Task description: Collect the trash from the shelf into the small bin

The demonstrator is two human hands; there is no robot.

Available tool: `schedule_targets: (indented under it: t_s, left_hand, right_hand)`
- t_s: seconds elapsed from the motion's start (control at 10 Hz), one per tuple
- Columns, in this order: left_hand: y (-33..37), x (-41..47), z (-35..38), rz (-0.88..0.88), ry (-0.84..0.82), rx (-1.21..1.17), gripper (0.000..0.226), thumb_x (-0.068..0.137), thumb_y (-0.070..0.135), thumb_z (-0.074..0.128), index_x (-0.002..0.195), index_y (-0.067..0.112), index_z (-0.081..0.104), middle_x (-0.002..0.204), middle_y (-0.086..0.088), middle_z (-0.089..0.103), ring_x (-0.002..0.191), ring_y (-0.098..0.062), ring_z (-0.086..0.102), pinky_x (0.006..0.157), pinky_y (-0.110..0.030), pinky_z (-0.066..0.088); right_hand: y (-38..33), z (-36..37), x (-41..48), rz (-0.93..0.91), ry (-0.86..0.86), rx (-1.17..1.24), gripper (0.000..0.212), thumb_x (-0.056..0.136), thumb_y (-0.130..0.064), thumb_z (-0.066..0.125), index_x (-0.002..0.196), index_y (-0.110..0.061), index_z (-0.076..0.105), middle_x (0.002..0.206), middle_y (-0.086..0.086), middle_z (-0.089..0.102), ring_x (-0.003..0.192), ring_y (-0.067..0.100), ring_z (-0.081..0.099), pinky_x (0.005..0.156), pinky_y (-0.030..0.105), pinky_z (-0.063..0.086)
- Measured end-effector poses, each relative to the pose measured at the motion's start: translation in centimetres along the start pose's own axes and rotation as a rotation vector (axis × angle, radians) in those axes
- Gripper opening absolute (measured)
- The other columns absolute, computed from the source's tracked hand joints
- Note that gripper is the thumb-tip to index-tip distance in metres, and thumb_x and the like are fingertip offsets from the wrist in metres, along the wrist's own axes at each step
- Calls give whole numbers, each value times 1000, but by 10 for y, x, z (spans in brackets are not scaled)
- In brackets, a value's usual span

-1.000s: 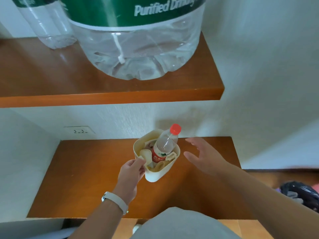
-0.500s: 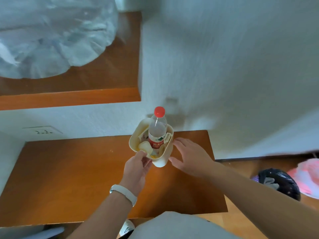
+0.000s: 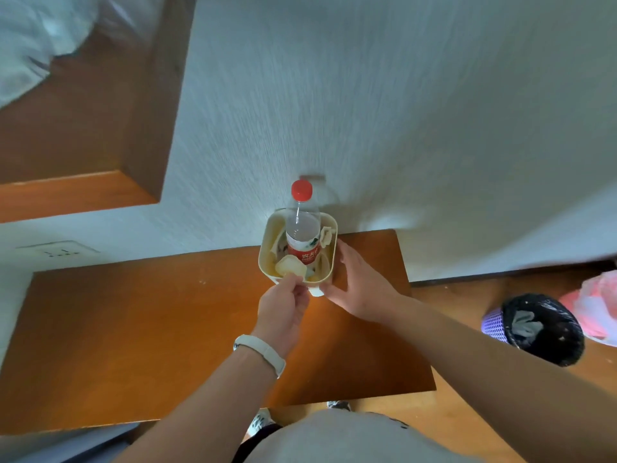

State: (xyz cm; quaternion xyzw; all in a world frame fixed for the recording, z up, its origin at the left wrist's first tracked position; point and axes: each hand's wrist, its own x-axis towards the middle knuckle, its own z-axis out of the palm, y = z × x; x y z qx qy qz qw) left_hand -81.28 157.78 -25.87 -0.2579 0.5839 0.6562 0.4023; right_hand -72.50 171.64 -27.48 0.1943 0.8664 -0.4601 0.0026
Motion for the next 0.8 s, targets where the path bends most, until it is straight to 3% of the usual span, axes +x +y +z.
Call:
schedule_targets:
  t_s: [0.1, 0.2, 0.3, 0.4, 0.5, 0.6, 0.7, 0.8]
  left_hand:
    - [-2, 4, 5, -3, -32, 70, 21, 94, 14, 63, 114, 7, 63, 110, -14, 69, 102, -22, 67, 91, -36, 58]
    - [-7, 7, 8, -13, -57, 166, 30, 95, 21, 64, 121, 7, 63, 112, -12, 72, 108, -24, 67, 101, -41, 52]
    - [-9, 9, 12, -26, -90, 227, 40, 93, 28, 67, 128, 10, 59, 120, -11, 70, 113, -25, 65, 100, -41, 51]
    - [-9, 10, 12, -35, -105, 282, 48, 92, 33, 69, 132, 11, 57, 122, -9, 69, 116, -24, 63, 97, -39, 51]
    - [-7, 9, 9, -35, -120, 382, 52, 90, 39, 69, 132, 12, 55, 123, -7, 69, 119, -23, 61, 104, -43, 47]
    - [1, 1, 4, -22, -120, 542, 48, 92, 45, 64, 129, 16, 56, 123, -4, 67, 122, -25, 59, 111, -47, 43]
    - [12, -12, -7, 83, -154, 733, 42, 96, 46, 58, 128, 19, 60, 122, 1, 68, 119, -21, 60, 109, -45, 46]
    - [23, -32, -17, 272, -130, 877, 28, 98, 40, 55, 118, 24, 66, 112, 4, 70, 108, -14, 63, 90, -31, 52]
  right_hand:
    - [4, -2, 7, 12, 30, 56, 81, 84, -46, 74, 147, -41, 23, 130, -30, 34, 112, -28, 32, 86, -1, 30]
    - [11, -5, 11, 45, 37, 77, 84, 80, -46, 77, 146, -42, 25, 130, -30, 37, 114, -21, 36, 92, 8, 32]
    - [17, -9, 15, 47, 36, 64, 86, 79, -46, 78, 146, -42, 25, 131, -31, 39, 113, -22, 38, 94, 11, 33]
    - [22, -13, 17, 51, 32, 12, 92, 76, -57, 76, 149, -40, 22, 147, -18, 42, 126, -7, 40, 102, 24, 38]
    - [25, -17, 15, 57, 30, -45, 92, 76, -62, 73, 150, -39, 22, 150, -13, 42, 130, 4, 45, 102, 28, 42]
    - [20, -21, 11, 45, 19, -69, 85, 80, -61, 69, 149, -38, 26, 149, -15, 41, 130, 3, 44, 101, 27, 42]
    - [19, -31, 5, 29, 32, -114, 70, 86, -56, 62, 147, -37, 32, 148, -16, 42, 131, 4, 43, 104, 27, 41]
    - [13, -44, -3, 6, 54, -195, 62, 91, -52, 56, 147, -33, 36, 149, -13, 42, 134, 7, 40, 104, 26, 34]
